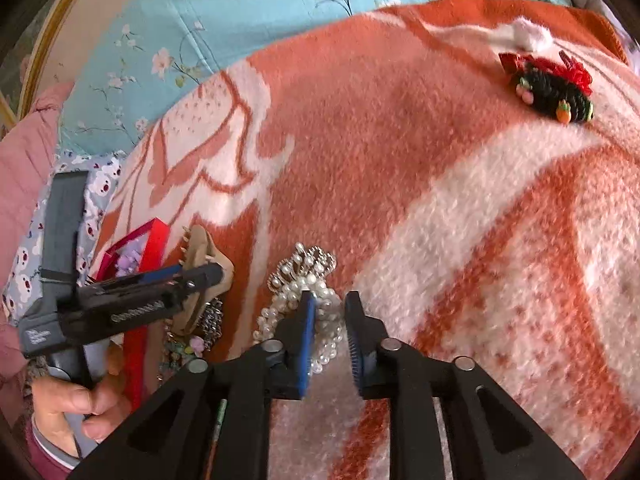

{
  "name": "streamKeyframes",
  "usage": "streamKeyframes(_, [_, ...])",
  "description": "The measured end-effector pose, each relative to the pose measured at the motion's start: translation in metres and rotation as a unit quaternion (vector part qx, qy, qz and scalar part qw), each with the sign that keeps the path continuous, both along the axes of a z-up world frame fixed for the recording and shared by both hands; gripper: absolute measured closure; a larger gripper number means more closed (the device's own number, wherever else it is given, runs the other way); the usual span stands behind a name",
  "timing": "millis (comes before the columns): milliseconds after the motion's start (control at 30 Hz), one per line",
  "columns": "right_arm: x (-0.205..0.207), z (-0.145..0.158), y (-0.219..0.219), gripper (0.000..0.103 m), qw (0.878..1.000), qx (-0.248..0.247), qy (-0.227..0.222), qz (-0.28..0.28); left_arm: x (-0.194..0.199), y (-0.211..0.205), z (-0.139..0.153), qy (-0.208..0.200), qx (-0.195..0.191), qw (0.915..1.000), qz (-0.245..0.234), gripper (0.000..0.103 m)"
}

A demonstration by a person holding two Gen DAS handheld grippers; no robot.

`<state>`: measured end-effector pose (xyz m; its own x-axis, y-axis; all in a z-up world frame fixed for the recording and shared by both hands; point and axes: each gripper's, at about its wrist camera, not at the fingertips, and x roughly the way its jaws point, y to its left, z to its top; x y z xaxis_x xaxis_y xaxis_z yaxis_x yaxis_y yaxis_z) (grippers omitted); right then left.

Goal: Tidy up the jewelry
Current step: 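Grasp the tan claw clip with the left tool while the right tool grasps the pearl ring, then carry the claw clip and pearl ring into the box and release both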

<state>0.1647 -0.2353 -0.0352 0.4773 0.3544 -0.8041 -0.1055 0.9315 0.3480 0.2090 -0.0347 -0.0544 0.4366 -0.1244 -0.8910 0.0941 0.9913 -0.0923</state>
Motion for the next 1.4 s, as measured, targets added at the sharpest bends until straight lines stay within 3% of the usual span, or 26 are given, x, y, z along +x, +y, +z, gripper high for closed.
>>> streamKeyframes(133, [-0.001,-0.001,0.012,0.074,0.999,-0.035,-0.001,0.015,-0.004,0.004,0.004,-0.006,-0.025,0.9997,-0.005,0.052])
streamKeyframes(167, [-0.001,-0.001,0.013,0.076,0.999,-0.039,-0.002,0.016,-0.007,0.004,0.008,-0.009,-0.030,0.9995,-0.006,0.052])
streamKeyframes(200, [-0.002,-0.001,0.013,0.088,0.999,-0.041,-0.003,0.016,-0.012,0.006,0.011,-0.013,-0.033,0.9994,-0.006,0.052])
streamKeyframes(267, [-0.004,0.001,0.010,0.089,1.000,-0.026,-0.005,0.013,-0.019,0.006,0.017,-0.020,-0.038,0.9991,-0.008,0.059])
streamKeyframes(633, [-0.014,0.044,0.017,0.090,0.998,0.006,-0.061,0.010,-0.060,0.039,0.056,-0.063,-0.059,0.9962,0.008,0.059])
streamKeyframes(967, [-0.019,0.075,0.059,0.090,0.994,0.026,-0.093,0.049,-0.090,0.073,0.084,-0.100,-0.052,0.9932,0.029,0.059])
streamKeyframes(1400, [-0.024,0.080,0.140,0.090,0.986,0.065,-0.095,0.123,-0.115,0.146,0.076,-0.092,-0.035,0.9910,0.091,0.059])
